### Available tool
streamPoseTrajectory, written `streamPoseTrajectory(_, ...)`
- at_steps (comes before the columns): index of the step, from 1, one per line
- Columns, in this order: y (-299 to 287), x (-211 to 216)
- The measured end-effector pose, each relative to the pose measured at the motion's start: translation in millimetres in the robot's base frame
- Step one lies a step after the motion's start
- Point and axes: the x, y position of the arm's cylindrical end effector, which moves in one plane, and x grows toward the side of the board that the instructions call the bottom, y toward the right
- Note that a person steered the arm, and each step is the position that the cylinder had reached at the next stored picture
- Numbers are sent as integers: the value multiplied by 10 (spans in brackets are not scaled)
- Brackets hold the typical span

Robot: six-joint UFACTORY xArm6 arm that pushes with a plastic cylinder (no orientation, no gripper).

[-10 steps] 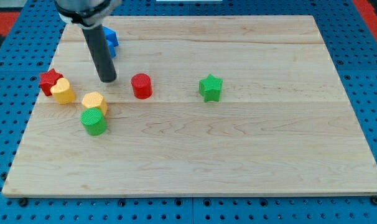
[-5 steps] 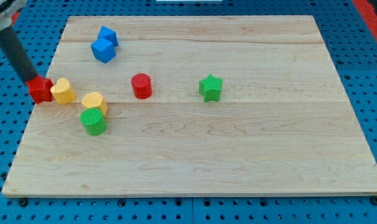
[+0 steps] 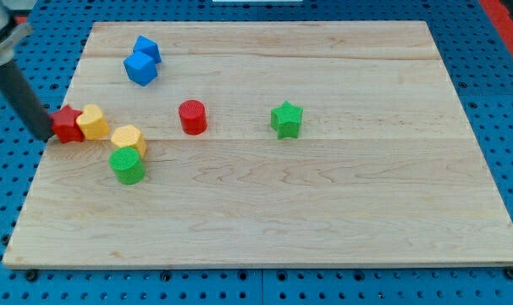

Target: Place the red star to the top left of the red circle

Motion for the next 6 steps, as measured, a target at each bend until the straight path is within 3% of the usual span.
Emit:
streamPoseTrajectory(2,638,-225)
streamPoseTrajectory(3,685,-354)
streamPoseTrajectory(6,1202,-356)
